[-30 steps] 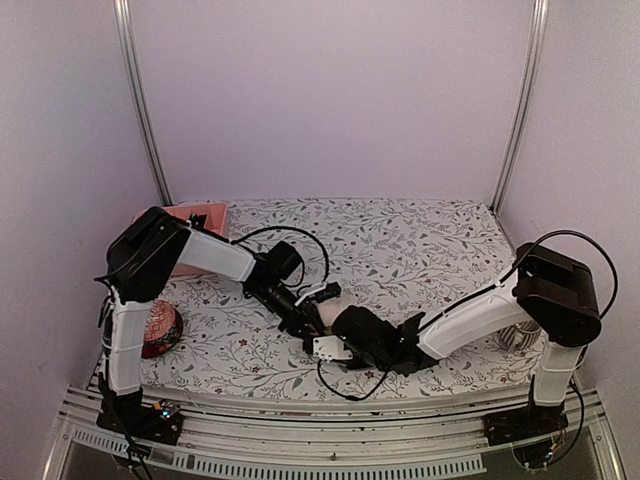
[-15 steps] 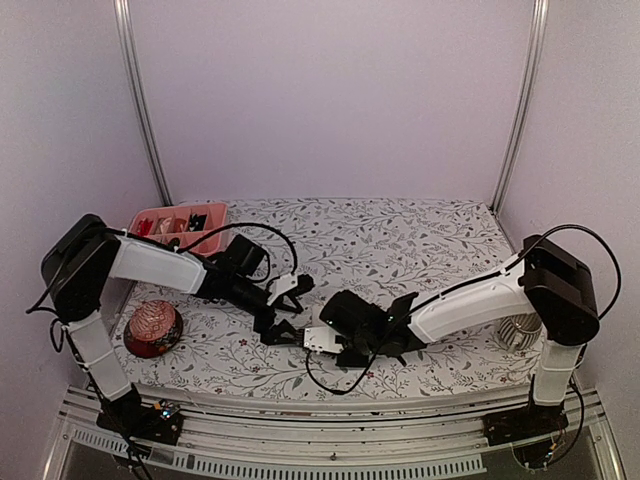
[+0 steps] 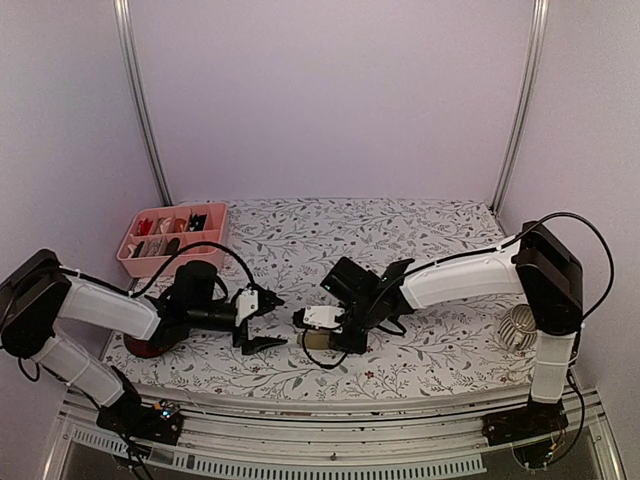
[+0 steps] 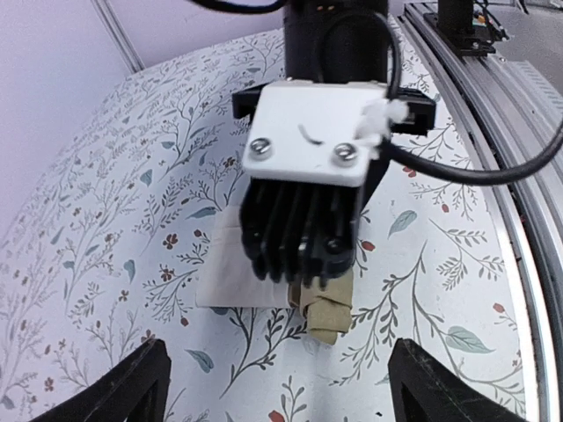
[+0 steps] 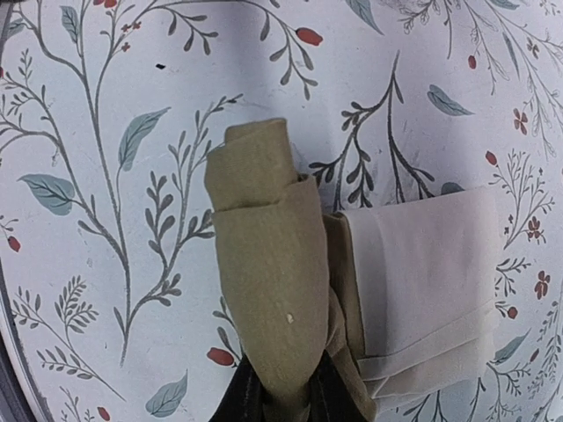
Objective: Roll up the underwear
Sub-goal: Roll the underwear at the center of the board.
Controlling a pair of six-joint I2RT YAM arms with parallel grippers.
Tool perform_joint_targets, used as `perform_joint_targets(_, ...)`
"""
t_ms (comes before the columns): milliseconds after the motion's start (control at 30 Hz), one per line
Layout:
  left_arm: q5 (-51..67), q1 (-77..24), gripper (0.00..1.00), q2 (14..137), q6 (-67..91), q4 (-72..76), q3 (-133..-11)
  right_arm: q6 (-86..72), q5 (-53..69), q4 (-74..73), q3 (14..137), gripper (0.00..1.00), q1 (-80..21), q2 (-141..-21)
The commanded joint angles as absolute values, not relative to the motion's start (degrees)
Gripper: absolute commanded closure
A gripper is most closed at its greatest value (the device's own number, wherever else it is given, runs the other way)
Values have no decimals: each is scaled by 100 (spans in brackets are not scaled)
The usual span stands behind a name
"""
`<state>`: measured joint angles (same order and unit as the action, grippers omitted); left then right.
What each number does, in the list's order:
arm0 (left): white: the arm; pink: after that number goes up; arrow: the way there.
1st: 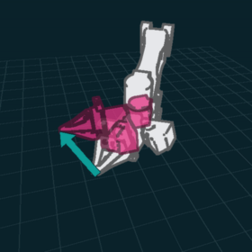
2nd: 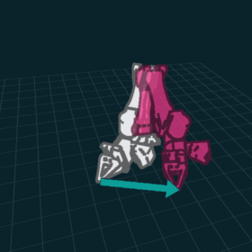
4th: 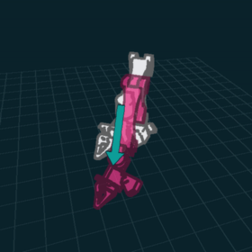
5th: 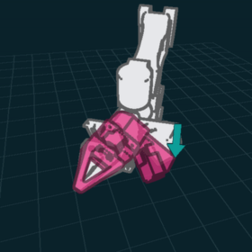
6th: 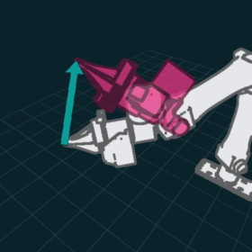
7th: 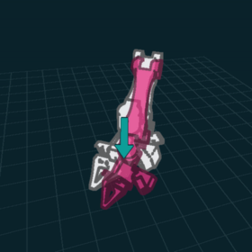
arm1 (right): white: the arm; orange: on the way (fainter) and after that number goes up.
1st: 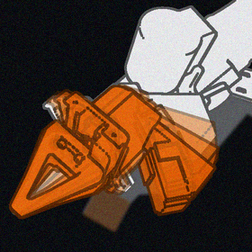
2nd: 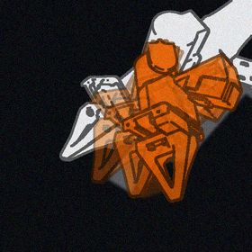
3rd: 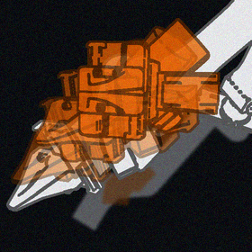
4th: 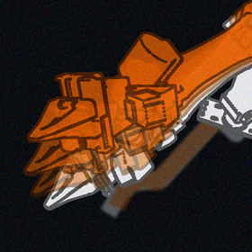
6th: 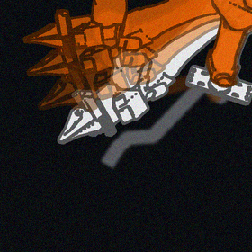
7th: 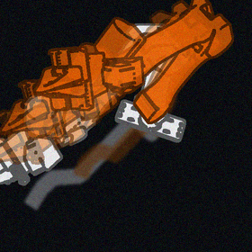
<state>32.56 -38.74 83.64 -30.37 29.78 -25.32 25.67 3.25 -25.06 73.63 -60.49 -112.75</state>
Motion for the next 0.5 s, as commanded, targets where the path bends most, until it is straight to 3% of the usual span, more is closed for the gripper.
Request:
perform_joint_targets(0, 3348, -4014, 18, 8043, -3562, 3855, -2206, 2449, 1475, -3707, 7564, 93, -5872, -11887)
perform_joint_targets(233, 2006, -4961, 36, 8161, -4355, 4569, -1719, 2554, 2222, -4260, 8149, 93, -5635, -12349)
perform_joint_targets(467, 550, -5724, 31, 8869, -4837, 5452, -1624, 2669, 2577, -4540, 8456, 92, -5586, -12643)
